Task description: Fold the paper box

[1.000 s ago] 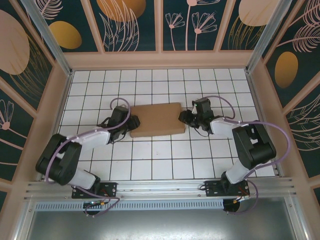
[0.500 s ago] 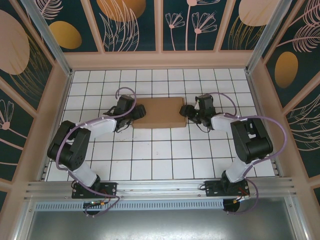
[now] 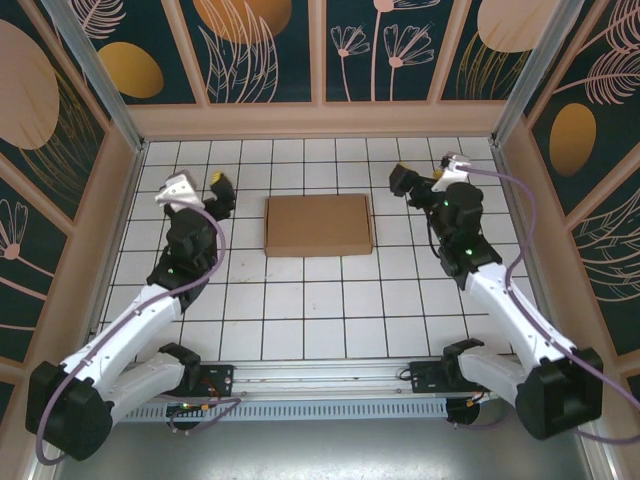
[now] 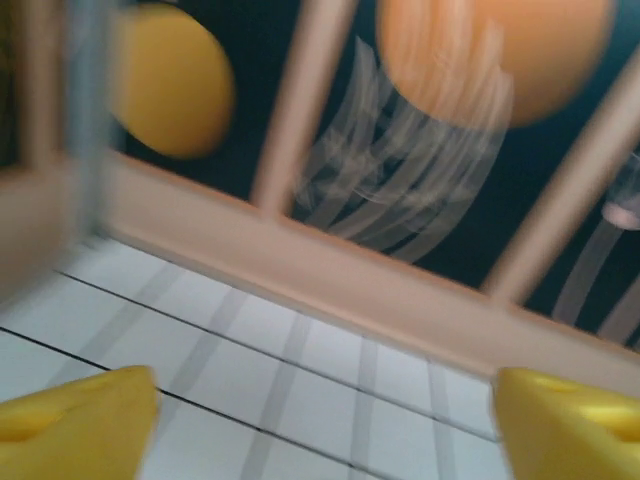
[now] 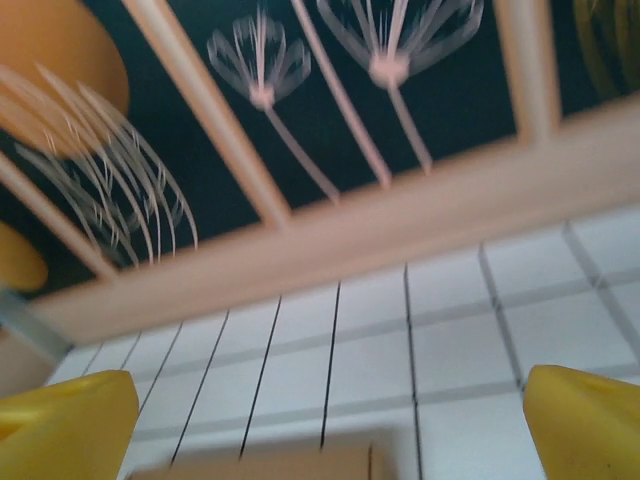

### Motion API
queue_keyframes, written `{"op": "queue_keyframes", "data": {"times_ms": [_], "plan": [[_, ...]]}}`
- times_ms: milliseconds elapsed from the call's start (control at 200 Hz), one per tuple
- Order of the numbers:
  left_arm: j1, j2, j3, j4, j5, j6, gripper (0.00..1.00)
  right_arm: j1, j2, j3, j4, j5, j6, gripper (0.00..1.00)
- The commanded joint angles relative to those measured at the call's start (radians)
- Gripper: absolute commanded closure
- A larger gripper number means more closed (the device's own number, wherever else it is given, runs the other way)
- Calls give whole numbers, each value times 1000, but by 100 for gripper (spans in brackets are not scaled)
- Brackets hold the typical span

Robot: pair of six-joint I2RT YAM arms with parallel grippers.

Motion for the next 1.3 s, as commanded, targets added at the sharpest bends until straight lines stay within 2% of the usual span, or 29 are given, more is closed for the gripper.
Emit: {"op": "queue_keyframes", "data": {"times_ms": [0, 25, 75, 95, 165, 230, 275, 330, 445, 500, 555, 616, 701, 741, 781, 811, 836, 881, 931, 976, 1026, 1086, 1231, 1271, 1296], "plan": [[18, 84, -92, 225, -330, 156, 31, -3, -22, -156, 309, 138, -251, 1], [27, 110, -88, 216, -300, 189, 27, -3, -27, -195, 367, 151, -271, 1], [40, 164, -77, 191, -190, 291, 5, -6, -20, -253, 476, 196, -292, 1], [44, 186, -77, 192, -154, 330, 2, -5, -13, -275, 515, 204, -302, 1], [55, 258, -102, 250, -57, 457, 2, -9, 26, -341, 619, 211, -356, 1], [68, 309, -141, 338, -86, 486, 1, -16, 83, -398, 717, 249, -403, 1], [87, 329, -189, 431, -93, 480, 1, -29, 135, -426, 761, 277, -438, 1], [127, 336, -265, 542, -19, 478, 2, -68, 203, -439, 745, 289, -439, 1], [224, 371, -289, 487, 1, 327, 2, -160, 320, -481, 757, 298, -380, 1], [273, 374, -308, 519, 23, 280, 3, -218, 361, -530, 868, 206, -303, 1], [332, 370, -329, 587, 108, 227, 5, -263, 390, -566, 980, 94, -316, 1], [373, 400, -313, 602, 95, 167, 1, -316, 451, -575, 1033, -16, -287, 1], [405, 471, -318, 696, 139, 163, 1, -391, 579, -663, 1344, -94, -223, 1], [405, 469, -326, 704, 245, 204, 1, -424, 550, -677, 1307, -167, -207, 1], [406, 497, -364, 807, 382, 262, 1, -432, 552, -651, 1269, -188, -202, 1], [406, 541, -399, 931, 431, 284, 1, -437, 556, -638, 1251, -218, -207, 1], [405, 559, -422, 998, 441, 287, 1, -440, 551, -633, 1231, -242, -213, 1], [405, 520, -419, 911, 431, 276, 1, -439, 554, -636, 1249, -254, -218, 1], [405, 544, -397, 911, 404, 267, 1, -436, 554, -639, 1252, -251, -224, 1], [412, 537, -377, 858, 421, 258, 1, -419, 551, -612, 1196, -182, -223, 1], [416, 543, -377, 873, 424, 258, 1, -380, 542, -560, 1086, -97, -243, 1], [417, 540, -377, 866, 427, 258, 1, -334, 548, -534, 1042, -28, -279, 1], [417, 539, -378, 863, 428, 258, 1, -340, 547, -531, 1039, -51, -277, 1], [417, 539, -378, 866, 429, 260, 1, -354, 548, -521, 1021, -150, -295, 1], [417, 536, -379, 866, 466, 274, 1, -372, 544, -523, 1015, -218, -294, 1]]}}
